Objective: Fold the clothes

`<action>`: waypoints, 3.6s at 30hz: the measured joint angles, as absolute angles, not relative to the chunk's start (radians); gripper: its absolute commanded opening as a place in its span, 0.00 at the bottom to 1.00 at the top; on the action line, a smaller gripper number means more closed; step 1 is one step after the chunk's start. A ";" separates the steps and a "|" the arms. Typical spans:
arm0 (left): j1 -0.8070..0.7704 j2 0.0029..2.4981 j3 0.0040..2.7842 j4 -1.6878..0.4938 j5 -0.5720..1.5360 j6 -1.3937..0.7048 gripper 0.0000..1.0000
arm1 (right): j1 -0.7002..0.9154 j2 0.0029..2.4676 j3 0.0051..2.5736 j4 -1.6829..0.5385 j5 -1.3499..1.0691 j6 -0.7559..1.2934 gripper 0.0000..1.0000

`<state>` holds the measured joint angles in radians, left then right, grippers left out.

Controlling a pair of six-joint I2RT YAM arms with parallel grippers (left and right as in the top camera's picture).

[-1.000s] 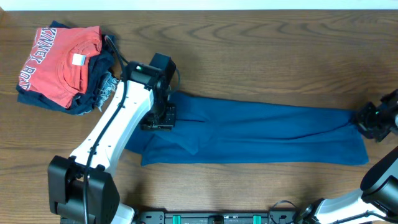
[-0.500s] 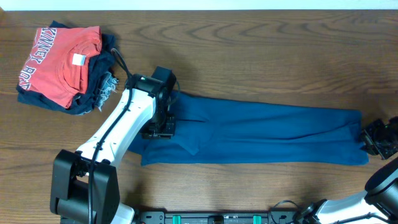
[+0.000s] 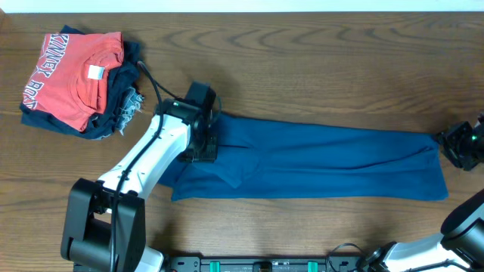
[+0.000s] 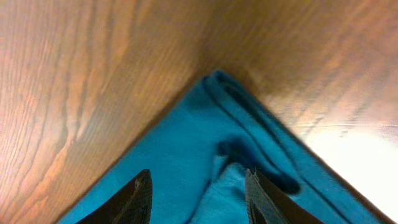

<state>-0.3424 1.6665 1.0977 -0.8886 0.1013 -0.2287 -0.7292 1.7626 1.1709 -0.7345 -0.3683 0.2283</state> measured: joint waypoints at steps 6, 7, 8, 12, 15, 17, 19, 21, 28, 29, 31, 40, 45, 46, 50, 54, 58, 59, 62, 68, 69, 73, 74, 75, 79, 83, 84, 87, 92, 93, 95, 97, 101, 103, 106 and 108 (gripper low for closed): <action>-0.342 1.666 1.041 -0.881 0.101 -0.229 0.41 | -0.701 1.762 1.156 -0.735 -0.323 0.241 0.44; -0.342 1.666 1.040 -0.880 0.101 -0.229 0.41 | -0.699 1.762 1.153 -0.735 -0.307 0.247 0.46; -0.342 1.666 1.040 -0.876 0.101 -0.229 0.41 | -0.698 1.762 1.148 -0.734 -0.290 0.252 0.48; -0.342 1.666 1.040 -0.853 0.101 -0.229 0.41 | -0.697 1.762 1.121 -0.708 -0.239 0.260 0.50; -0.342 1.666 1.040 -0.851 0.101 -0.229 0.41 | -0.697 1.762 1.092 -0.689 -0.220 0.273 0.42; -0.342 1.666 1.040 -0.851 0.101 -0.229 0.41 | -0.697 1.763 1.076 -0.681 -0.211 0.287 0.29; -0.342 1.666 1.040 -0.851 0.101 -0.229 0.41 | -0.697 1.762 1.068 -0.675 -0.211 0.298 0.13; -0.342 1.666 1.040 -0.851 0.101 -0.229 0.41 | -0.697 1.762 1.067 -0.665 -0.224 0.305 0.01; -0.342 1.666 1.040 -0.852 0.101 -0.229 0.40 | -0.722 1.748 1.073 -0.771 -0.249 0.311 0.01; -0.342 1.666 1.040 -0.853 0.101 -0.229 0.40 | -0.728 1.738 1.073 -0.790 -0.243 0.311 0.01; -0.342 1.666 1.040 -0.853 0.101 -0.229 0.41 | -0.752 1.698 1.073 -0.840 -0.221 0.312 0.01; -0.342 1.666 1.040 -0.854 0.101 -0.229 0.41 | -0.773 1.618 1.081 -0.893 -0.071 0.362 0.42; -0.342 1.666 1.040 -0.854 0.101 -0.229 0.40 | -0.769 1.618 1.081 -0.779 -0.188 0.340 0.21; -0.342 1.666 1.040 -0.853 0.101 -0.229 0.41 | -0.762 1.618 1.081 -0.751 -0.229 0.338 0.10; -0.342 1.666 1.040 -0.845 0.101 -0.229 0.41 | -0.720 1.618 1.081 -0.725 -0.300 0.327 0.01; -0.342 1.666 1.040 -0.841 0.101 -0.229 0.41 | -0.661 1.635 1.081 -0.748 -0.264 0.368 0.01; -0.342 1.666 1.040 -0.846 0.101 -0.229 0.41 | -0.638 1.692 1.062 -0.797 -0.151 0.448 0.01; -0.342 1.666 1.040 -0.849 0.101 -0.229 0.41 | -0.640 1.706 1.051 -0.804 -0.126 0.460 0.01; -0.342 1.666 1.040 -0.850 0.101 -0.229 0.44 | -0.659 1.736 1.024 -0.818 -0.072 0.486 0.01; -0.339 1.666 1.059 -0.898 0.101 -0.229 0.51 | -0.725 1.740 1.021 -0.754 -0.115 0.469 0.10; -0.336 1.666 1.071 -0.900 0.101 -0.228 0.52 | -0.735 1.740 1.021 -0.732 -0.153 0.448 0.13; -0.325 1.666 1.116 -0.889 0.101 -0.226 0.60 | -0.750 1.740 1.021 -0.689 -0.311 0.355 0.24; -0.323 1.666 1.118 -0.888 0.101 -0.227 0.61 | -0.750 1.740 1.021 -0.689 -0.342 0.339 0.26; -0.323 1.666 1.118 -0.888 0.101 -0.228 0.62 | -0.749 1.740 1.021 -0.690 -0.368 0.325 0.27; -0.323 1.666 1.111 -0.854 0.087 -0.228 0.64 | -0.749 1.740 1.021 -0.694 -0.434 0.285 0.28; -0.323 1.671 1.070 -0.824 0.051 -0.228 0.63 | -0.749 1.740 1.021 -0.696 -0.458 0.272 0.28; -0.323 1.679 1.062 -0.819 0.045 -0.229 0.62 | -0.749 1.740 1.021 -0.696 -0.462 0.270 0.28; -0.323 1.707 1.056 -0.804 0.041 -0.233 0.47 | -0.749 1.740 1.021 -0.695 -0.469 0.266 0.29; -0.323 1.715 1.055 -0.802 0.056 -0.231 0.10 | -0.749 1.740 1.021 -0.695 -0.473 0.265 0.29; -0.323 1.715 1.055 -0.803 0.065 -0.232 0.06 | -0.749 1.740 1.021 -0.694 -0.473 0.265 0.29; -0.323 1.715 1.055 -0.813 0.076 -0.225 0.06 | -0.749 1.740 1.021 -0.693 -0.475 0.265 0.29; -0.323 1.715 1.056 -0.848 0.083 -0.224 0.06 | -0.749 1.740 1.021 -0.690 -0.476 0.265 0.28; -0.323 1.715 1.097 -0.945 0.106 -0.224 0.06 | -0.749 1.740 1.021 -0.685 -0.476 0.265 0.29; -0.323 1.710 1.128 -0.969 0.131 -0.225 0.06 | -0.749 1.740 1.021 -0.685 -0.476 0.265 0.28; -0.323 1.678 1.151 -0.982 0.162 -0.225 0.09 | -0.749 1.740 1.021 -0.684 -0.476 0.265 0.29; -0.321 1.650 1.152 -0.976 0.156 -0.224 0.17 | -0.749 1.740 1.021 -0.683 -0.476 0.265 0.31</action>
<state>-0.3214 1.6501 1.1522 -0.9764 0.1562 -0.2237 -0.7494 1.7397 1.0214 -0.6834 -0.4759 0.2649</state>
